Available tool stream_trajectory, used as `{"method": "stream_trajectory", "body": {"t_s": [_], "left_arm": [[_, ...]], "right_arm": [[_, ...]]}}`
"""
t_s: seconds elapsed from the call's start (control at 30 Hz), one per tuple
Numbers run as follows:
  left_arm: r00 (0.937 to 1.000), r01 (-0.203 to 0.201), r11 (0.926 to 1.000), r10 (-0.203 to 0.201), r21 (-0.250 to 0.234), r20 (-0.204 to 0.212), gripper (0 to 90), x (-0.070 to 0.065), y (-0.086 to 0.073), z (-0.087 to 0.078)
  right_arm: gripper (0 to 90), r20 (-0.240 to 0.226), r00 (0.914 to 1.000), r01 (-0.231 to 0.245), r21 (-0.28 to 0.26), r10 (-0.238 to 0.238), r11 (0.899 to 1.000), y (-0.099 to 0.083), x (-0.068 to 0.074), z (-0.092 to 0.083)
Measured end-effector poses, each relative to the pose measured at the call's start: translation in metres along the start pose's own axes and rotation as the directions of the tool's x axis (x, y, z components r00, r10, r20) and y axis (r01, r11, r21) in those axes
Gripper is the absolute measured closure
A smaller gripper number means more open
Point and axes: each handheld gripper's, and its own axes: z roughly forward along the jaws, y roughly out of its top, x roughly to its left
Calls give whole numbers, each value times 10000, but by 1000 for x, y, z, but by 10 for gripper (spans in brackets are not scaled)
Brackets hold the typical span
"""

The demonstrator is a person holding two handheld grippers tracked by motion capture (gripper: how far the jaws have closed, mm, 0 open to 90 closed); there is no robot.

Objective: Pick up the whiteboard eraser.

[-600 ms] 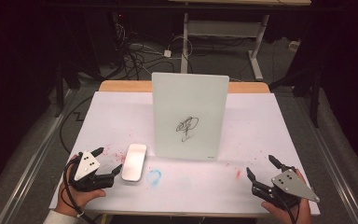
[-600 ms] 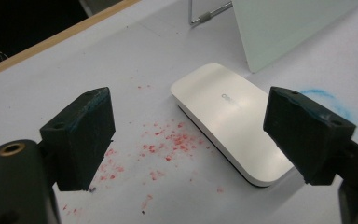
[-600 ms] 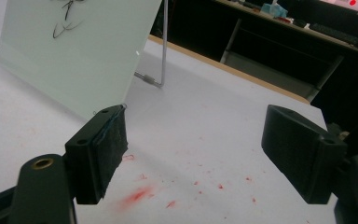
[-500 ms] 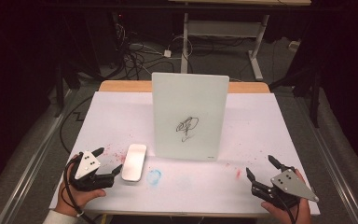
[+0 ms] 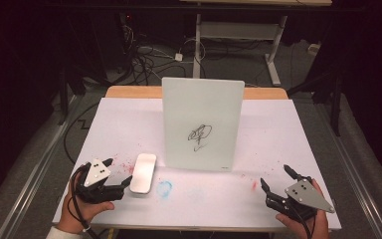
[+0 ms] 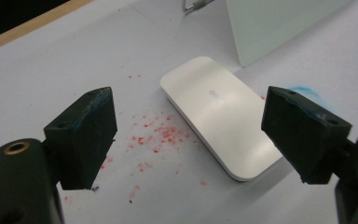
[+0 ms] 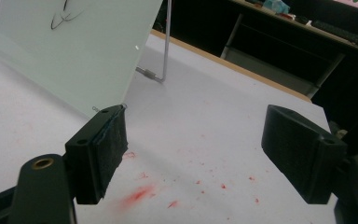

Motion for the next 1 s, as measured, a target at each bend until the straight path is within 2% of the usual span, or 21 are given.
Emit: {"method": "stream_trajectory", "body": {"t_s": [0.17, 0.3, 0.33, 0.43, 0.5, 0.57, 0.67, 0.77, 0.93, 1.0], "left_arm": [[9999, -92, 9999, 91, 94, 74, 184, -3, 8, -2], [9999, 23, 9997, -26, 260, 130, 184, -4, 12, 0], [9996, 105, 9984, -120, 560, 264, 184, -5, 15, 3], [9994, 338, 9942, -348, 1018, 83, 184, -7, 19, 8], [9988, 453, 9927, -469, 1119, 111, 185, -6, 20, 9], [9957, 892, 9856, -919, 1436, 123, 200, -6, 25, 14], [9930, 1044, 9803, -1121, 1677, 371, 200, -7, 28, 19], [9926, 1078, 9746, -1167, 1963, 342, 200, -11, 31, 25], [9949, 850, 9637, -959, 2531, 311, 200, -19, 32, 39], [9935, 973, 9597, -1095, 2636, 319, 200, -20, 32, 45]], "right_arm": [[227, -15, 10000, -40, -27, 40, 10000, 1, 0, 0], [228, -35, 10000, 14, 17, -14, 10000, 1, 1, 1], [228, -37, 10000, 23, 38, -23, 10000, 1, 1, 1], [228, -12, 10000, 46, 123, -46, 9999, 0, 2, 2], [228, -36, 9999, 146, 105, -145, 9998, 0, 1, 2], [228, 3, 10000, 0, 174, 0, 9998, 0, 2, 2], [228, -29, 10000, 23, 166, -23, 9999, 0, 3, 2], [228, -4, 10000, 77, 214, -77, 9997, 0, 2, 3], [228, 1, 10000, 81, 268, -81, 9996, 0, 4, 4], [228, -27, 10000, 92, 327, -91, 9994, 0, 5, 4]]}}
